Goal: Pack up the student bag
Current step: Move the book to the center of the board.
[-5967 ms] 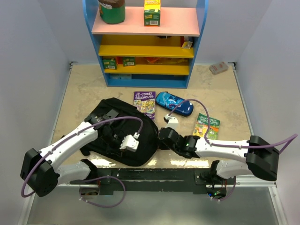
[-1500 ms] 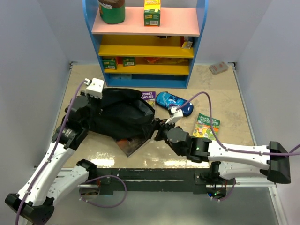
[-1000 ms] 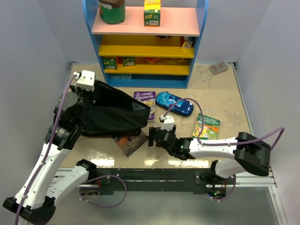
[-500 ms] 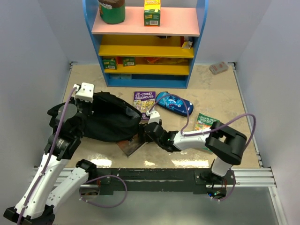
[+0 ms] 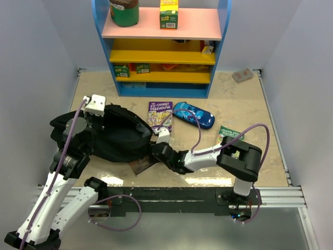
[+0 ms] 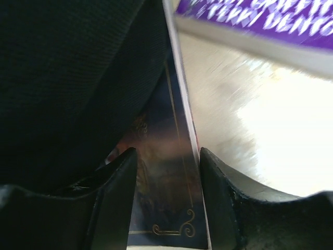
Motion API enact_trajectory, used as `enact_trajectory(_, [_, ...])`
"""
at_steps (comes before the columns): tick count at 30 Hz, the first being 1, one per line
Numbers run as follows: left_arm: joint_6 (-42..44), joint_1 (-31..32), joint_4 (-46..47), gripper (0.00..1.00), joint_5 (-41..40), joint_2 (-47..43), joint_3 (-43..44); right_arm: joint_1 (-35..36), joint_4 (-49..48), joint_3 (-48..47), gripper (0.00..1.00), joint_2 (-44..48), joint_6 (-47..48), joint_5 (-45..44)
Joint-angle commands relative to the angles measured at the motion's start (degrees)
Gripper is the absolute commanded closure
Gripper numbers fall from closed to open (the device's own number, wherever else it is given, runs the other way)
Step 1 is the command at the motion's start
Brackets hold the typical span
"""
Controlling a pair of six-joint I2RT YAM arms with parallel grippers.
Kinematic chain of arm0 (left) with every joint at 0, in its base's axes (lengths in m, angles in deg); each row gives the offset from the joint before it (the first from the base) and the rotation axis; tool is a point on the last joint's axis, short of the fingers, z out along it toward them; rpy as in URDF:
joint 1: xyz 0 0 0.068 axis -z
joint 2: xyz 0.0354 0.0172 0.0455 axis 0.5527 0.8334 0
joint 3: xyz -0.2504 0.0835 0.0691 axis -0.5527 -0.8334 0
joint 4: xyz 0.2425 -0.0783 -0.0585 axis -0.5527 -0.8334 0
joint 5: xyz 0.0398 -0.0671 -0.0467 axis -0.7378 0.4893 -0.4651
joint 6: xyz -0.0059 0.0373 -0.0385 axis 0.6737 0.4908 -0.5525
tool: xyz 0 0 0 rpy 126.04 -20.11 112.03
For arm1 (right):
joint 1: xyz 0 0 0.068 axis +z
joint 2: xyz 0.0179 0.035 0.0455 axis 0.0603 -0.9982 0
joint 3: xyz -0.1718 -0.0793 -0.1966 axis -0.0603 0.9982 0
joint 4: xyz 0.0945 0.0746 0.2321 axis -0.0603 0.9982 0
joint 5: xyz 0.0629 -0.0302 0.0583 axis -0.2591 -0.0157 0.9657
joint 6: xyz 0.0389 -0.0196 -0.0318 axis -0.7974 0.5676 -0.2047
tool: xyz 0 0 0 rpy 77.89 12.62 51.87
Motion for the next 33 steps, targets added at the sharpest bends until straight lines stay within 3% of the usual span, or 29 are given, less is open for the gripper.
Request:
enact_trajectory(1, [1.1,-0.3,5.9,1.0,1.0,-1.0,0.0,5.8,7.6,1.2,0.48,-3.3,-5.0,-1.4])
enact_trajectory(3, [1.1,-0.3,6.0,1.0,1.4,-1.0,-0.1,7.5,10.5,1.3,0.47,-3.7,-7.8,-3.1])
enact_trajectory(6, [1.1,-0.3,6.0,1.0,1.6,-1.0,-0.3,9.1,11.2,2.1,0.58,-4.7,-10.6,-4.7])
enact_trajectory(7, [1.2,-0.3,6.0,1.0,1.6,-0.9,-0.3,9.5,11.0,2.3,0.76,-5.4,-10.9,-4.8])
enact_trajectory(9, [1.8,-0.3,5.8,1.0,1.6,-0.9,-0.1,10.0,11.2,2.4,0.99,-6.2,-12.1,-5.3])
enact_trajectory(13, [3.4,-0.3,6.4,1.0,1.0,-1.2,-0.5,10.9,12.3,4.0,1.0,-5.2,-15.1,-7.4])
enact_trajectory(16, [3.5,-0.3,6.7,1.0,1.3,-1.1,-0.9,11.4,14.9,7.2,1.0,0.6,-18.0,-10.1])
enact_trajectory(20, [3.4,-0.2,7.3,1.0,1.5,-0.7,-1.7,12.0,23.7,11.2,1.0,17.9,-24.7,-14.3])
enact_trajectory(24, [3.2,-0.3,8.1,1.0,1.8,-0.5,-2.5,12.6,41.1,11.7,1.0,31.8,-32.6,-17.6])
enact_trajectory(30, [3.2,-0.3,8.8,1.0,2.5,-0.5,-3.4,13.3,61.0,8.9,1.0,36.6,-46.0,-19.1])
enact_trajectory(33, [3.5,-0.3,8.6,1.0,3.8,-0.8,-3.9,13.3,60.0,7.7,1.0,34.8,-44.7,-18.1])
